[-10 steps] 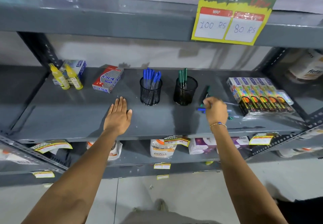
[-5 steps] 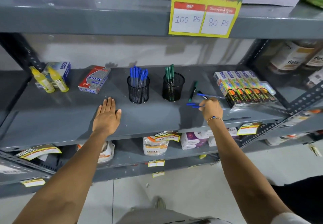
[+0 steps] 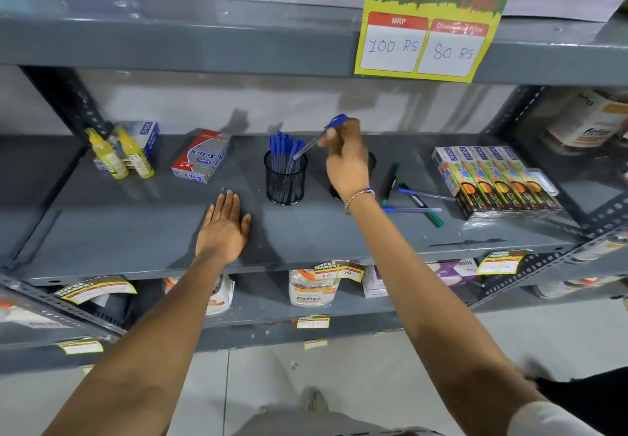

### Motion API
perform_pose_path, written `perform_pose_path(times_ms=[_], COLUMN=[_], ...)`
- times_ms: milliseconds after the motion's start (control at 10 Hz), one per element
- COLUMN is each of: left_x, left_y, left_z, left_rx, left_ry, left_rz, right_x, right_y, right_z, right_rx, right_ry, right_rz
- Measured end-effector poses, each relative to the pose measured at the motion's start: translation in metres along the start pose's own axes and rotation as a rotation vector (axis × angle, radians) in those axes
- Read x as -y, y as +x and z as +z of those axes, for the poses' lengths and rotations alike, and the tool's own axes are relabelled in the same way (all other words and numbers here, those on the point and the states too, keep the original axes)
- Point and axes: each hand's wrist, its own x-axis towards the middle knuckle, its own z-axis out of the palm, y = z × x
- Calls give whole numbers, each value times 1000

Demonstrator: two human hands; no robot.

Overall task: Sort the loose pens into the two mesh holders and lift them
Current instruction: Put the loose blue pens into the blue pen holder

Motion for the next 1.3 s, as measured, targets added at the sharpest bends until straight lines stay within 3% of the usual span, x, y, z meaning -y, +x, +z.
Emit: perform_pose_path(times_ms=[100, 200, 300, 400, 500, 600, 700, 800, 1000, 1100, 1300], left_x=[1, 0, 1, 0, -1, -1, -1, -1, 0, 0, -1], left_y=[1, 2, 3, 2, 2, 2, 2, 2, 3, 2, 3], left_z=[0, 0, 2, 2, 1, 2, 2, 2, 3, 3, 3], left_rx=[-5, -6, -18, -20, -12, -3, 0, 4, 3, 4, 9], left_ry=[1, 3, 11, 11, 1, 6, 2, -4, 13, 11, 4], left_rz=[-1, 0, 0, -1, -6, -6, -9, -11, -6, -8, -5], right_x=[-6, -22, -31, -38, -56, -83, -111, -131, -137, -127, -51], right_y=[2, 5, 9, 9, 5, 0, -3, -7, -11, -12, -6], right_z=[24, 39, 39, 22, -8, -44, -70, -83, -91, -88, -54], right_rx=[128, 187, 183, 65, -155, -268, -199, 23, 195, 194, 73], right_ry=[-58, -219, -208, -156, -191, -334, -611, -792, -901, -910, -529], right_rz=[92, 115, 133, 128, 49, 99, 214, 295, 302, 234, 53])
